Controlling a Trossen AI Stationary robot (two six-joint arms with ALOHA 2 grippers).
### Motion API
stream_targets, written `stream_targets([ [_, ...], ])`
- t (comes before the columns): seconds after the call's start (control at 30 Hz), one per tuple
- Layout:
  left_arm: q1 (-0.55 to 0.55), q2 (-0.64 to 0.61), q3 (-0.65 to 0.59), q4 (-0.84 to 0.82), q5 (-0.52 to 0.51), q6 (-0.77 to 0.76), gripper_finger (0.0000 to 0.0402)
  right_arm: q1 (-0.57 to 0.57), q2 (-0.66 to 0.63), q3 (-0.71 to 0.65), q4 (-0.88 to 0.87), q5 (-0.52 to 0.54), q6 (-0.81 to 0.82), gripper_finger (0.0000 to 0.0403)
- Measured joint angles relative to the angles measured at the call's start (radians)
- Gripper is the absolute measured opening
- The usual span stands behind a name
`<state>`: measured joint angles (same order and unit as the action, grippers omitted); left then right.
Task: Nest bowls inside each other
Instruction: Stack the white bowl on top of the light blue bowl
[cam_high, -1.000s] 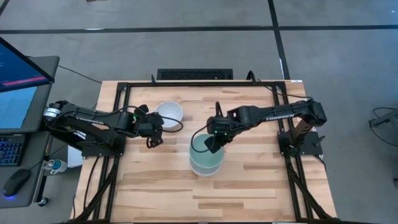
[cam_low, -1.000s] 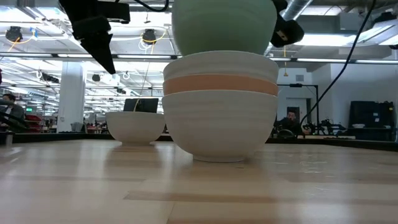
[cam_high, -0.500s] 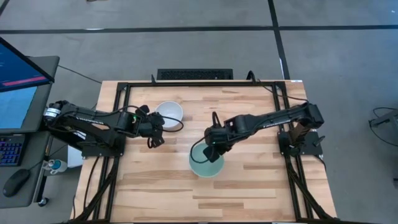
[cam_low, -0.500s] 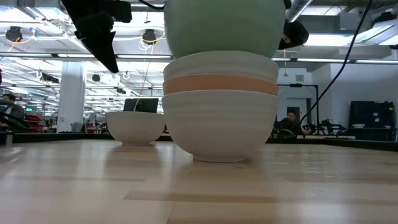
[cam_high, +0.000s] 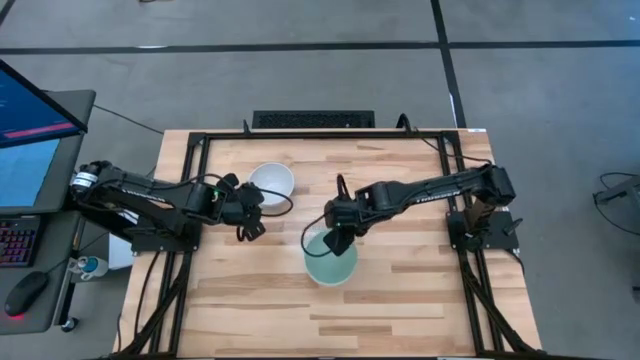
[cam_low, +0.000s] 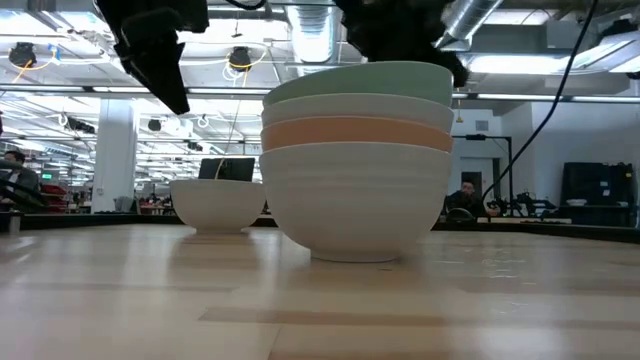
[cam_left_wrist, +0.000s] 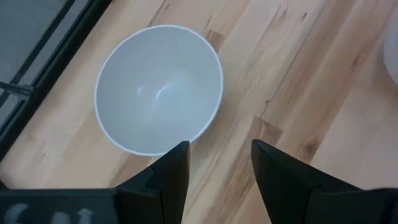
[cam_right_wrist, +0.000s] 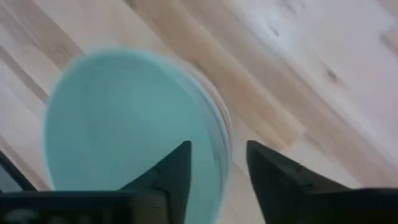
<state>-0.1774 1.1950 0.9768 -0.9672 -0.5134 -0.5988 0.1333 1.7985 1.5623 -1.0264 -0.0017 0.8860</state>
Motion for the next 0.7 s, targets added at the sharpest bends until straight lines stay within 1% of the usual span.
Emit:
stream_targets([
  [0.1, -0.029, 0.0, 0.0, 0.026, -0.039, -0.048, 0.0164, -0.054, 0.0, 0.003, 0.074, 0.002, -0.065, 0.0213],
  [0.2, -0.076, 0.0, 0.0, 0.093, -0.116, -0.054, 0.0164, -0.134, 0.0, 0.051, 0.087, 0.004, -0.132, 0.0242],
  [0.23, -0.087, 0.0, 0.0, 0.102, -0.125, -0.049, 0.0164, -0.161, -0.002, 0.067, 0.094, 0.004, -0.151, 0.0248],
  [0.4, -0.095, -0.043, 0.003, 0.054, -0.103, -0.058, 0.0164, -0.275, -0.002, 0.121, 0.126, 0.004, -0.259, 0.0255],
  [0.47, -0.09, -0.076, 0.003, 0.047, -0.1, -0.007, 0.0164, -0.312, 0.005, 0.137, 0.126, 0.002, -0.29, 0.0255],
  [0.53, -0.047, -0.099, 0.0, 0.02, -0.087, 0.091, 0.0164, -0.34, 0.009, 0.139, 0.115, 0.0, -0.314, 0.0255],
  [0.6, 0.04, -0.108, -0.01, 0.013, -0.023, 0.211, 0.0164, -0.35, 0.009, 0.142, 0.114, 0.0, -0.319, 0.0255],
  [0.7, 0.197, -0.094, -0.03, 0.056, 0.168, 0.432, 0.0164, -0.341, 0.008, 0.144, 0.064, 0.0, -0.339, 0.0255],
])
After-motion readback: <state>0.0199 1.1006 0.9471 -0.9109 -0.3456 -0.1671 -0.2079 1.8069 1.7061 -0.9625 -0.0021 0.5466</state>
